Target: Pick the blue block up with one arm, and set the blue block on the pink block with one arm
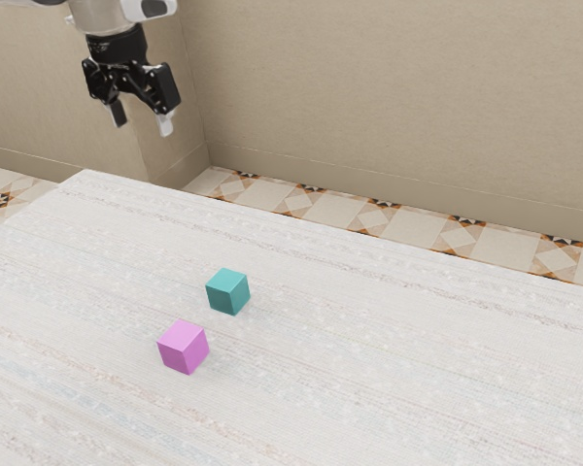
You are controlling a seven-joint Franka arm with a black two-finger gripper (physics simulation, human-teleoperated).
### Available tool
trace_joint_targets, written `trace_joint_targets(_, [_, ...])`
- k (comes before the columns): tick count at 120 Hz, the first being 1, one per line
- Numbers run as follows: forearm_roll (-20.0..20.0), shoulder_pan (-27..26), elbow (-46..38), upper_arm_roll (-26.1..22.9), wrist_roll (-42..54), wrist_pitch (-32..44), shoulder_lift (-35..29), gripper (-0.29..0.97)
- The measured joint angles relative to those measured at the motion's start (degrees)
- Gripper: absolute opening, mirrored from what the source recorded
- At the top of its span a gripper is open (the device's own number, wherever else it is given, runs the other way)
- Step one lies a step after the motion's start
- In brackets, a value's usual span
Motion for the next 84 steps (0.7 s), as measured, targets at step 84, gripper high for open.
trace_joint_targets(84, [-2.09, 4.71, 15.76, -3.82, 2.98, -11.76, 2.23, 0.68])
